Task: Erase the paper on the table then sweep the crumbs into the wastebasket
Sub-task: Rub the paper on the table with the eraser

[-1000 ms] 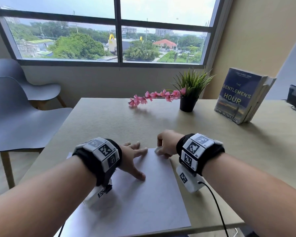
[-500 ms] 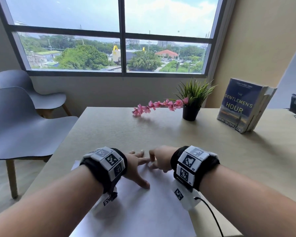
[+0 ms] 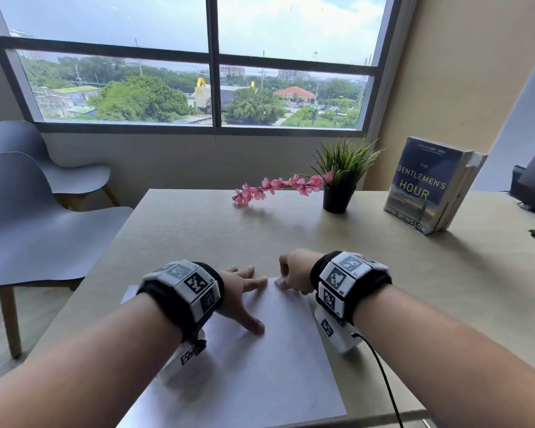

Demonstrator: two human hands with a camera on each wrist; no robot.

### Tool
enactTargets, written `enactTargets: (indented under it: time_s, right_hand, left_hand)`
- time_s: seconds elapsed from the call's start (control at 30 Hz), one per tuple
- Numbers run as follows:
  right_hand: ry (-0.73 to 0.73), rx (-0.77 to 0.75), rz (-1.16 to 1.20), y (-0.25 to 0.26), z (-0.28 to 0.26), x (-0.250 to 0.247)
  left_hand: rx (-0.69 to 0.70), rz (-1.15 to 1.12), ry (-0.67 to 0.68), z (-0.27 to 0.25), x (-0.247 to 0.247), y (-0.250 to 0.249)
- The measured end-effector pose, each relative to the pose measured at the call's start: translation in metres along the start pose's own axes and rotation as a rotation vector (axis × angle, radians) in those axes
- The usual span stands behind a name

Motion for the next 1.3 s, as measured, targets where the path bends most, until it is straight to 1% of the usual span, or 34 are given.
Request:
enactTargets:
  time_s: [0.1, 0.2, 0.27, 0.37, 0.47, 0.57, 0.63, 0.73, 0.83, 0.9, 0.97, 1.1, 1.2, 1.3]
  right_hand:
    - [-0.01, -0.04, -0.012, 0.007, -0.001, 0.004]
    - [0.044, -0.1, 0.096, 0.013, -0.004, 0.013]
    - [0.066, -0.068, 0.14, 0.007, -0.003, 0.01]
    - [0.028, -0.019, 0.038, -0.003, 0.0, 0.0]
    - [0.026, -0.056, -0.011, 0.004, -0.003, 0.004]
    - [0.074, -0.107, 0.107, 0.008, -0.006, 0.012]
    - [0.064, -0.072, 0.101, -0.001, -0.003, 0.009]
    - [-0.002, -0.013, 0.03, -0.014, 0.001, 0.001]
    - [-0.002, -0.066, 0.033, -0.008, -0.001, 0.006]
    - [0.035, -0.098, 0.058, -0.004, -0.003, 0.011]
    - [0.05, -0.073, 0.071, -0.009, -0.001, 0.01]
    - [-0.005, -0.004, -0.009, -0.018, 0.003, 0.002]
    - [0.0, -0.053, -0.035, -0.008, -0.001, 0.007]
    - [0.051, -0.075, 0.06, -0.006, -0.005, 0.011]
  left_hand:
    - [0.0, 0.006, 0.003, 0.001, 0.001, 0.001]
    - [-0.003, 0.017, 0.001, 0.001, 0.001, 0.001]
    - [0.001, 0.015, 0.004, 0.0, 0.001, 0.001]
    - [0.005, 0.016, 0.002, 0.0, 0.001, 0.001]
    - [0.003, 0.014, 0.002, 0.0, 0.001, 0.001]
    - [-0.001, 0.013, 0.006, -0.001, 0.0, 0.001]
    - [0.004, 0.01, 0.008, -0.002, 0.0, 0.0]
    - [0.004, 0.004, 0.01, -0.003, -0.001, 0.0]
    - [0.005, 0.015, 0.004, -0.002, -0.001, 0.0]
    - [0.004, 0.015, 0.0, -0.002, -0.001, 0.0]
    - [0.005, 0.01, 0.002, -0.002, -0.001, 0.0]
    - [0.005, 0.009, 0.009, -0.001, -0.001, 0.0]
    - [0.007, 0.012, 0.008, -0.001, -0.001, 0.0]
    - [0.004, 0.015, 0.012, -0.001, 0.0, 0.0]
Point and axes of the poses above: each hand's wrist, its own z-axis towards the middle knuckle, its own x-axis out of the palm, y = z × x, the point moved 4 cm from there along z, towards the middle knuckle, and after that the axes turned 3 degrees about -x, right-handed, at the moved point
